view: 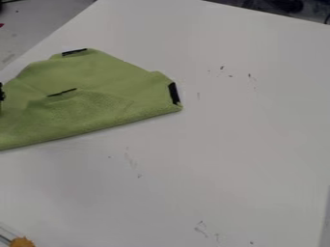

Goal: Unfold cloth from middle to bottom right

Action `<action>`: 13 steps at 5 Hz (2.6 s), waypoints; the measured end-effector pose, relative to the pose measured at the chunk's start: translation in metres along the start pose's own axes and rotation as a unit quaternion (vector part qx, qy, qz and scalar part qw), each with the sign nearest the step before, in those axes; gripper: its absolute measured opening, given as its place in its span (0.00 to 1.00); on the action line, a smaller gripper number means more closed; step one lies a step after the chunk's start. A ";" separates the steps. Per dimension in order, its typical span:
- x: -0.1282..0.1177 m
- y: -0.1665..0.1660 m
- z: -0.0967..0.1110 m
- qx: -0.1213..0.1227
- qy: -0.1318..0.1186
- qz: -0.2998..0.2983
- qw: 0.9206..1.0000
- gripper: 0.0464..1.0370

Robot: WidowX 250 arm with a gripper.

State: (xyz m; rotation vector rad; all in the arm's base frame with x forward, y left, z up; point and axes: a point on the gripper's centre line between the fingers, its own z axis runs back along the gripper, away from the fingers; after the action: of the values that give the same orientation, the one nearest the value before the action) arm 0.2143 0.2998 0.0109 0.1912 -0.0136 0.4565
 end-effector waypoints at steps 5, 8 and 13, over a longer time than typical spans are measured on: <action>0.034 -0.067 0.062 0.033 -0.080 -0.051 0.995 0.96; 0.004 -0.136 0.038 -0.030 -0.058 -0.072 0.995 0.96; 0.049 -0.128 0.022 -0.046 -0.068 -0.105 0.991 0.96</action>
State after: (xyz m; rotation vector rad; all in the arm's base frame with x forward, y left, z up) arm 0.3156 0.2048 0.0117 0.1305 -0.1478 0.2313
